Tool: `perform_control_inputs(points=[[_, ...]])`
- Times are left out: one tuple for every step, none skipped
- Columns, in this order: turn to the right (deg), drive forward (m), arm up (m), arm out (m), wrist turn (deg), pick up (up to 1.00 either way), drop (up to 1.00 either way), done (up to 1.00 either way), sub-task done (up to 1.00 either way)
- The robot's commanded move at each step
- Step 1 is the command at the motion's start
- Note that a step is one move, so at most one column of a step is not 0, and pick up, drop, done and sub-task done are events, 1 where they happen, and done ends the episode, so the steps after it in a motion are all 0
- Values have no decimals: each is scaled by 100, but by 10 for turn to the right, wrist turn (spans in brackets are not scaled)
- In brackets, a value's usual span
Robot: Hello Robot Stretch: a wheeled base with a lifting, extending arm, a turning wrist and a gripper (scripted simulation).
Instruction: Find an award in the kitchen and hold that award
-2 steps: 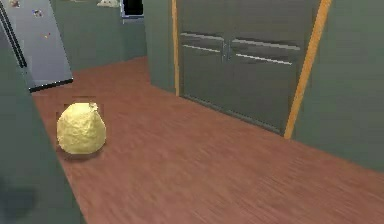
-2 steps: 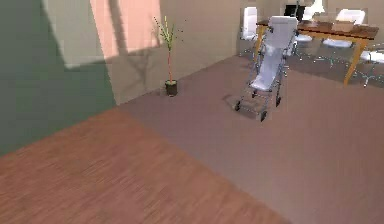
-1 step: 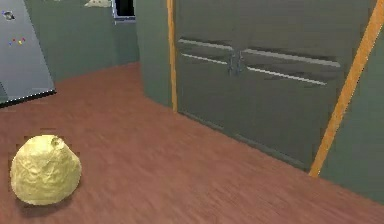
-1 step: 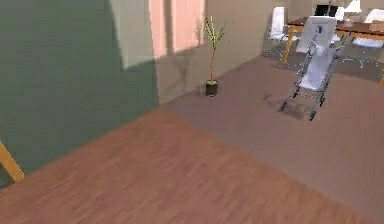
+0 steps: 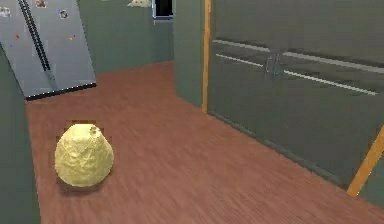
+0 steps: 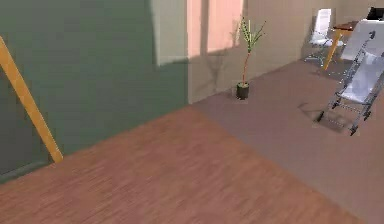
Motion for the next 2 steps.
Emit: perform_control_inputs(points=[[0,100,0,0,0,0,0,0,0],[-30,0,0,0,0,0,0,0,0]])
